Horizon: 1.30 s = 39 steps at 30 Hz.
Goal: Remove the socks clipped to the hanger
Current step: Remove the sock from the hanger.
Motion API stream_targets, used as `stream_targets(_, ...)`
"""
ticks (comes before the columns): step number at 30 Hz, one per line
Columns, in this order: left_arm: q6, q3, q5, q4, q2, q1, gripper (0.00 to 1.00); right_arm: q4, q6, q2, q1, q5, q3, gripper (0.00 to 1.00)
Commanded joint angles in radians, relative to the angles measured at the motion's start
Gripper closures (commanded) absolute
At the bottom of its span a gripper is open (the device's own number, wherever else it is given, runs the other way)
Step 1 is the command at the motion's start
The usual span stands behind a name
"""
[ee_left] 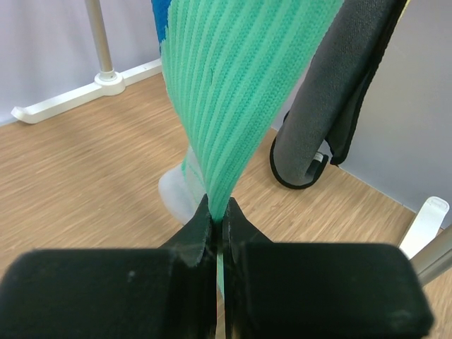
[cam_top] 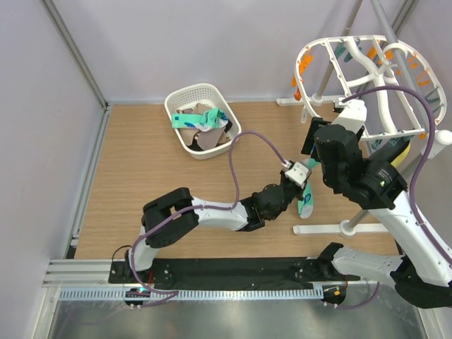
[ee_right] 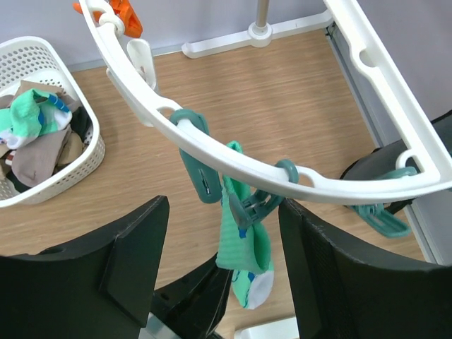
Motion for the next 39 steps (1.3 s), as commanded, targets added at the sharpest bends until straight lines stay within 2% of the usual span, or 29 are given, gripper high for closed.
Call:
stream_targets(1, -0.016, -0.014, -0.001, 0.104, -0.073, 0.002, 1.0, 0.091, -0.076, -0.015, -0.026, -0.027, -0.029, 0.3)
stream_targets(11, -0.022, -0.045, -0.005, 0.124, -0.096, 0.003, 1.0, 0.208, -0.164, -0.051, -0.1, -0.145, -0.098, 0.32)
stream_targets(15, -0.045, -0.061, 0.005, 0.127, -0.107, 0.014, 1.0, 0.222, -0.181, -0.062, -0.107, -0.165, -0.1, 0.39)
stream_targets(17, -0.074, -0.077, 0.056, 0.127, -0.115, 0.034, 1.0, 0.228, -0.198, -0.073, -0.109, -0.171, -0.103, 0.4)
stream_targets(22, -0.157, -0.103, 0.145, 0.139, -0.119, 0.069, 1.0, 0.249, -0.216, -0.1, -0.111, -0.196, -0.112, 0.4)
stream_targets(28, -0.176, -0.124, 0.206, 0.169, -0.127, 0.085, 1.0, 0.275, -0.234, -0.093, -0.117, -0.204, -0.129, 0.38)
stream_targets(34, -0.19, -0.14, 0.214, 0.182, -0.132, 0.089, 1.0, 0.297, -0.208, -0.078, -0.146, -0.24, -0.141, 0.39)
stream_targets(39, -0.203, -0.144, 0.226, 0.19, -0.135, 0.096, 1.0, 0.343, -0.21, -0.082, -0.219, -0.315, -0.178, 0.4)
